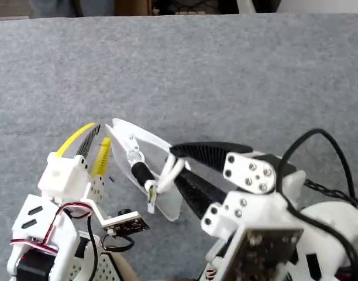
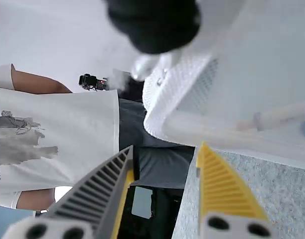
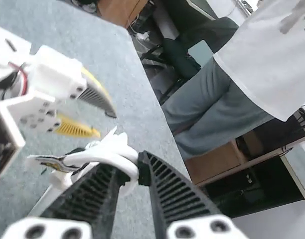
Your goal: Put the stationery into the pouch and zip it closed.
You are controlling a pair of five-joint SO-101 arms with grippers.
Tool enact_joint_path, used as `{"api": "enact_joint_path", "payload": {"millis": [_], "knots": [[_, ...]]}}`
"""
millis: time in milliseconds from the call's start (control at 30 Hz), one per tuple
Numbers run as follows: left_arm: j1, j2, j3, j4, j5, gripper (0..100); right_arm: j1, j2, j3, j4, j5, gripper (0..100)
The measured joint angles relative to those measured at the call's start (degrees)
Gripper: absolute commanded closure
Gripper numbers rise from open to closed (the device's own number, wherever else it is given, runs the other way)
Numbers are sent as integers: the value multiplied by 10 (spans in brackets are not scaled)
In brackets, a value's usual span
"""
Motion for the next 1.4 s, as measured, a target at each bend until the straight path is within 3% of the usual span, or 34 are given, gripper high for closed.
{"api": "enact_joint_path", "payload": {"millis": [200, 333, 567, 700, 933, 1133, 1267, 1400], "knots": [[-25, 0, 0, 0, 0, 788, 0, -38, 55, 0, 5, 986], [-84, 0, 15, -1, 25, 790, 33, -41, 65, 0, 7, 986], [-185, 4, 32, 3, 258, 791, 68, -41, 65, 0, -33, 986], [-206, 45, -3, 83, 401, 791, 69, -41, 77, 0, -44, 986], [-207, 221, -202, 249, 629, 791, 69, -41, 120, 0, -46, 986], [-156, 378, -411, 360, 816, 785, 69, -57, 127, 0, -46, 986], [-136, 491, -533, 433, 889, 755, 69, -80, 127, 0, -46, 986], [-142, 567, -607, 455, 905, 667, 70, -89, 130, 0, -46, 986]]}}
